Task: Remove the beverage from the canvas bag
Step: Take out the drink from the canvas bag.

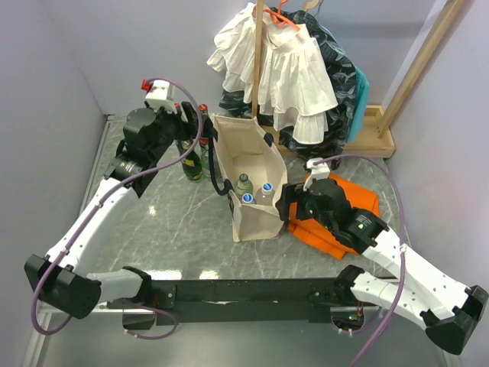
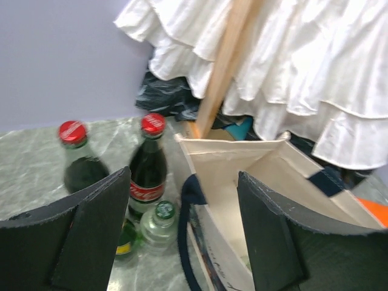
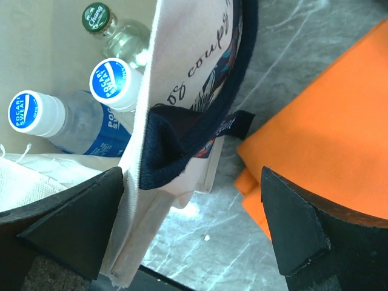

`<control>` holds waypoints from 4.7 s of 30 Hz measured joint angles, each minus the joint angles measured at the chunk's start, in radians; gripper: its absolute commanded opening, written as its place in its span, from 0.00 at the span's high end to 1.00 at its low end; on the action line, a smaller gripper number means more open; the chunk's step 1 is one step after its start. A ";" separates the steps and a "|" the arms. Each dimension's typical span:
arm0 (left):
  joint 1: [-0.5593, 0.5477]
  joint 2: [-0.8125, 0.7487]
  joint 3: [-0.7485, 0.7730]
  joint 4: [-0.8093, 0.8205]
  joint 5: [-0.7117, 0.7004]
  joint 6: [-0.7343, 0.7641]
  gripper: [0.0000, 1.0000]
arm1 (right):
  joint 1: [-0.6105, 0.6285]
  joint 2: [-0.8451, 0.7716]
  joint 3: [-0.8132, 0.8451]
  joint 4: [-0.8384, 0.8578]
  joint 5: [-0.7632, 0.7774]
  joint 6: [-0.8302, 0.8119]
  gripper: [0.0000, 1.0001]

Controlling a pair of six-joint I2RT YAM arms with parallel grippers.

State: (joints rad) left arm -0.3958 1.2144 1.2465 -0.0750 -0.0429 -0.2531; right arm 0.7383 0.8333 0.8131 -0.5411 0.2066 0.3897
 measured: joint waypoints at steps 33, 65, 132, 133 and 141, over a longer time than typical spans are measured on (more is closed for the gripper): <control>-0.097 0.183 0.195 -0.183 0.152 0.023 0.26 | 0.139 0.042 0.229 -0.208 0.253 0.043 0.00; -0.097 0.155 0.164 -0.170 0.152 0.018 0.27 | 0.255 0.279 0.368 -0.086 0.253 -0.123 0.00; -0.169 0.415 0.451 -0.420 0.255 0.053 0.21 | 0.414 0.178 0.377 -0.223 0.341 0.029 0.00; -0.169 0.415 0.451 -0.418 0.256 0.053 0.21 | 0.414 0.178 0.392 -0.219 0.355 0.018 0.00; -0.169 0.415 0.451 -0.401 0.256 0.052 0.20 | 0.414 0.236 0.414 -0.141 0.447 -0.082 0.00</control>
State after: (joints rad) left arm -0.5644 1.6291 1.6970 -0.4755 0.2134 -0.2008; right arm 1.1522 1.0691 1.2274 -0.6823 0.6537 0.3080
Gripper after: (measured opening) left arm 0.794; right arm 0.999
